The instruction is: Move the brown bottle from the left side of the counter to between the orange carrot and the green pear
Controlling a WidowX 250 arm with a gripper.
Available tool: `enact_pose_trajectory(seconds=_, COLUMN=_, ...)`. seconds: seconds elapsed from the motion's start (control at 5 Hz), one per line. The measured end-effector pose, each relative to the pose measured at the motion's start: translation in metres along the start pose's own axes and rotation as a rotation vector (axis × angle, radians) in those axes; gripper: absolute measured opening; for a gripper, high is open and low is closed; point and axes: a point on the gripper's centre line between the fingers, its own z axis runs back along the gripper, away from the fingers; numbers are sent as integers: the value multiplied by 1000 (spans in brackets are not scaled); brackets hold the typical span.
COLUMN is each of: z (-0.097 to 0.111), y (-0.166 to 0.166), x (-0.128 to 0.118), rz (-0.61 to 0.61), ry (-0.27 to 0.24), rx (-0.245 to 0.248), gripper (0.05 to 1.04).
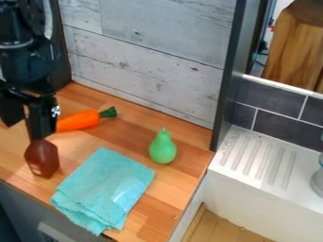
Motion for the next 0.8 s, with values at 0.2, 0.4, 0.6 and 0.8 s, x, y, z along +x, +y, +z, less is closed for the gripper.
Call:
enact_pose_trajectory(seconds=0.2, z=-4, y=5, x=7, rz=10, ry=19, rx=4, gripper=1001)
enact_pose_trajectory(seconds=0.4, z=-5, y=9, x=10, rz=20, ry=34, rx=18, gripper=1001)
enact_pose_trajectory(seconds=0.6, z=-5, y=12, x=12, rz=22, ry=40, rx=24, gripper=1001)
enact_pose_trajectory(seconds=0.8, z=-10, y=13, x=15, rz=14, ry=56, rx=18, gripper=1001)
